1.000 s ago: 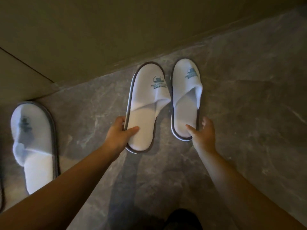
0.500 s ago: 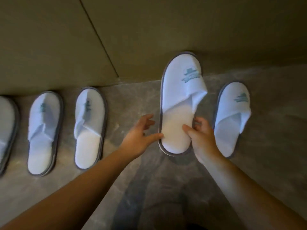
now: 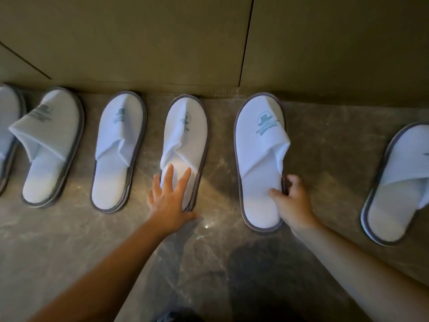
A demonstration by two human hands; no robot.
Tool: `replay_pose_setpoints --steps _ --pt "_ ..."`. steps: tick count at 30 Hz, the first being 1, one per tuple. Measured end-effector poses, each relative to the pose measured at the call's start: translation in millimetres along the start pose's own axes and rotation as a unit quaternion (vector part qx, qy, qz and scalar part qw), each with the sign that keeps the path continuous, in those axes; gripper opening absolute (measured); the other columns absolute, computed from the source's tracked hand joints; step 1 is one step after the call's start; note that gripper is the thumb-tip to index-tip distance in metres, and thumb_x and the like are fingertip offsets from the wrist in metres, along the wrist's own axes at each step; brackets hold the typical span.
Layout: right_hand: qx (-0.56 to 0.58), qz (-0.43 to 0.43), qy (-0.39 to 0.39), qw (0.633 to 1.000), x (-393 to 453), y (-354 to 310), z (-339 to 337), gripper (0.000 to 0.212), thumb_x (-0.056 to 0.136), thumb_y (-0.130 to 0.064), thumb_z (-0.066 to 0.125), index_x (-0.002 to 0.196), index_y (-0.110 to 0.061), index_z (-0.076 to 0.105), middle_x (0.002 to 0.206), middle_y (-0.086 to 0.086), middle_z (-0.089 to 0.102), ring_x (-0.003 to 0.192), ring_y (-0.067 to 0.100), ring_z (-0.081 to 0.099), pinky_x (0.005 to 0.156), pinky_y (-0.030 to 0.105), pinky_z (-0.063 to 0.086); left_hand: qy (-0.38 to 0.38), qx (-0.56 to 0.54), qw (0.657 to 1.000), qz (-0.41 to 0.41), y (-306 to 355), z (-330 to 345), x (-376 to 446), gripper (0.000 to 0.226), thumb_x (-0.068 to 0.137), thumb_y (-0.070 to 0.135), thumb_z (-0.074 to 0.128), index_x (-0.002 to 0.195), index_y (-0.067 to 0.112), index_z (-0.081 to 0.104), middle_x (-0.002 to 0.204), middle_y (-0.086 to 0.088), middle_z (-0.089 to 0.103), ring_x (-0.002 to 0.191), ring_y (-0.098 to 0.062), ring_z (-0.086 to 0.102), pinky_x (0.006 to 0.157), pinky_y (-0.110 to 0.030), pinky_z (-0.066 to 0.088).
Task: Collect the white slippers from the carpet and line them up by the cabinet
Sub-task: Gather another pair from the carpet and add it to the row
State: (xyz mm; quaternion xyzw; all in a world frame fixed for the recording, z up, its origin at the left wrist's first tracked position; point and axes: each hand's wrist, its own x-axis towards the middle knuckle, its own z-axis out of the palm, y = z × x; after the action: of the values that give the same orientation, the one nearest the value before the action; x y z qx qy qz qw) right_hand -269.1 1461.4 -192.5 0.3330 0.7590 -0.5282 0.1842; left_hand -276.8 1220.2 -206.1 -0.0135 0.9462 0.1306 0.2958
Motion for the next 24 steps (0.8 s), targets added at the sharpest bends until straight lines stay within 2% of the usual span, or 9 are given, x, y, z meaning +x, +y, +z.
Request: replay_pose_setpoints --steps 4,8,10,13,16,18,21,24 --pt "-0.017 0.006 0.033 0.999 9.5 4.8 12.2 0.050 0.085 -0.013 0.057 0.129 -0.008 0.034 0.133 0.015 0.046 0.115 0.031 0.050 0.088 0.036 0.043 -0.012 0.028 0.999 0.027 -6.8 12.3 9.5 0.108 0.065 0.051 0.069 0.137 0.043 -0.012 0.154 0.001 -0.017 0.138 -0.041 -0.016 0.111 -0.059 0.008" --pt "-0.050 0.004 0.055 0.997 15.8 9.8 24.5 0.052 0.082 -0.016 0.061 0.127 -0.003 0.037 0.129 0.019 0.050 0.111 0.034 0.052 0.086 0.037 0.044 -0.001 0.040 0.998 0.046 -15.7 18.3 14.1 0.100 0.070 0.048 0.066 0.137 0.043 -0.008 0.152 0.007 -0.017 0.136 -0.034 -0.017 0.110 -0.061 0.010" --pt "-0.106 -0.022 0.093 0.990 16.1 10.4 25.2 0.059 0.078 -0.019 0.065 0.128 -0.002 0.037 0.129 0.021 0.048 0.112 0.035 0.051 0.087 0.039 0.045 0.012 0.035 0.998 0.051 -19.3 19.3 13.5 0.094 0.072 0.048 0.064 0.138 0.042 -0.003 0.152 0.008 -0.015 0.134 -0.026 -0.015 0.110 -0.060 0.011" --pt "-0.189 -0.067 0.139 0.970 7.9 9.1 27.0 0.077 0.071 -0.027 0.072 0.133 -0.005 0.031 0.134 0.023 0.040 0.120 0.037 0.042 0.098 0.049 0.041 0.037 0.027 0.997 0.060 -19.8 21.2 11.1 0.088 0.072 0.051 0.061 0.139 0.039 0.004 0.153 0.007 -0.008 0.131 -0.020 -0.012 0.110 -0.059 0.013" --pt "-0.235 -0.092 0.108 0.962 -7.6 14.6 41.6 0.096 0.064 -0.034 0.077 0.139 -0.012 0.022 0.141 0.021 0.032 0.124 0.037 0.036 0.100 0.050 0.041 0.050 0.013 0.997 0.057 -15.1 24.2 10.4 0.086 0.072 0.054 0.059 0.140 0.036 0.008 0.154 0.004 -0.002 0.136 -0.028 -0.007 0.110 -0.058 0.013" --pt "-0.276 -0.098 0.086 0.952 -15.3 20.7 54.2 0.104 0.062 -0.042 0.076 0.141 -0.017 0.013 0.147 0.020 0.022 0.128 0.036 0.032 0.102 0.050 0.040 0.051 0.019 0.997 0.054 -11.1 26.2 10.2 0.087 0.072 0.057 0.057 0.139 0.037 0.006 0.154 0.005 -0.004 0.135 -0.026 -0.008 0.111 -0.057 0.012" --pt "-0.352 -0.106 0.082 0.926 -17.7 25.8 66.8 0.109 0.062 -0.055 0.070 0.142 -0.017 0.007 0.151 0.022 0.009 0.134 0.038 0.022 0.107 0.048 0.032 0.042 0.026 0.997 0.058 -7.8 26.4 10.2 0.090 0.071 0.061 0.055 0.139 0.037 0.001 0.152 0.007 -0.008 0.133 -0.022 -0.012 0.111 -0.057 0.011" --pt "-0.365 -0.098 0.094 0.921 -16.7 25.6 70.9 0.105 0.064 -0.049 0.072 0.142 -0.015 0.010 0.151 0.026 0.007 0.135 0.042 0.017 0.108 0.050 0.027 0.009 0.031 0.996 0.079 -12.0 23.3 10.0 0.097 0.069 0.062 0.058 0.139 0.037 -0.004 0.152 0.007 -0.014 0.134 -0.024 -0.016 0.111 -0.058 0.008"
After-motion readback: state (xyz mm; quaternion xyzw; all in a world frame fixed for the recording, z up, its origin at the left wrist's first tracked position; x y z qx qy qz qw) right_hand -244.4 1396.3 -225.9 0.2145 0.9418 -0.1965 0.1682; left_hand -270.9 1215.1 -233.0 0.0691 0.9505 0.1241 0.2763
